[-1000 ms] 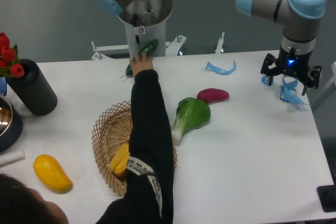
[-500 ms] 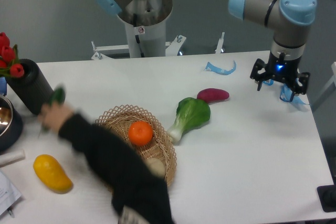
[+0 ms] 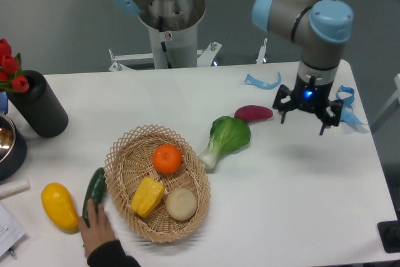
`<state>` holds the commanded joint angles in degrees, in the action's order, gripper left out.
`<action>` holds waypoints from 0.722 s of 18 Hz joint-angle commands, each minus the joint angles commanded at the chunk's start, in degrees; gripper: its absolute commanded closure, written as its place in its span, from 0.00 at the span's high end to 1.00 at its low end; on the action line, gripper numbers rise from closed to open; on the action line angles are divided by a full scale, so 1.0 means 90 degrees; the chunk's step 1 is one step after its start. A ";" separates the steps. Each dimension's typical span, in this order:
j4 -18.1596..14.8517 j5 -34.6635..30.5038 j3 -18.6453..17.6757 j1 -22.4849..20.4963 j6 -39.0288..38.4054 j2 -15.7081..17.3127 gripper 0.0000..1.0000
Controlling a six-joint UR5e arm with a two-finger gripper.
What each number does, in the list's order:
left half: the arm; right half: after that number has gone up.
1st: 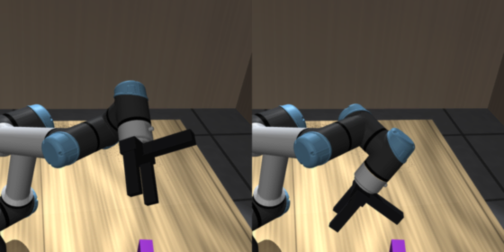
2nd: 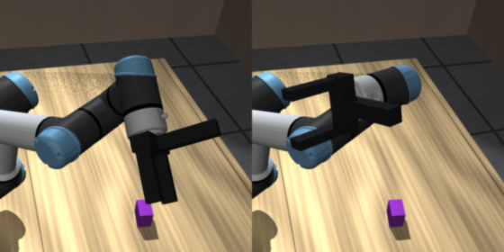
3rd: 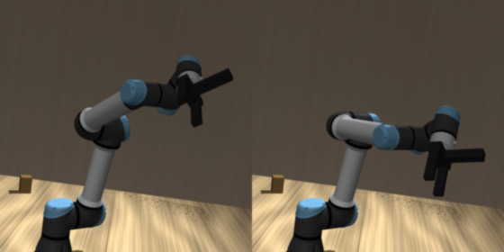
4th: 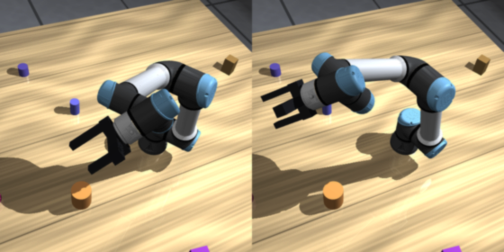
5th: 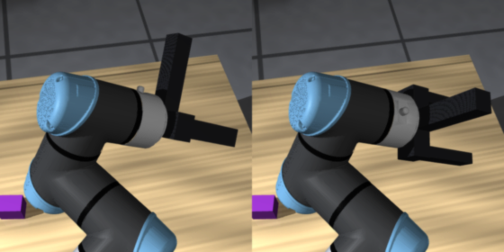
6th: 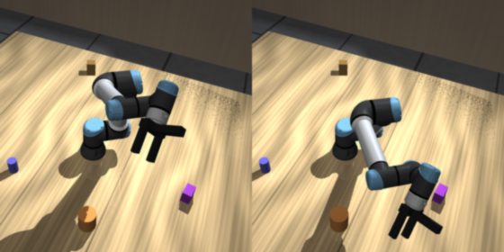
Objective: Pick up the yellow pepper from the basket
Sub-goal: 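Move the open gripper over the basket toward the yellow pepper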
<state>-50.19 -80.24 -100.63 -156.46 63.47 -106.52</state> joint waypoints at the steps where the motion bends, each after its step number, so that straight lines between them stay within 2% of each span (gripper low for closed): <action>1: -0.0010 0.0000 -0.0010 0.0156 -0.0088 0.0029 1.00; 5: -0.0078 0.0019 -0.0029 0.0820 -0.0985 0.0234 1.00; 13: -0.0068 0.0098 -0.0029 0.2109 -0.2324 0.0244 1.00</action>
<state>-50.80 -79.37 -100.90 -137.47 42.56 -104.33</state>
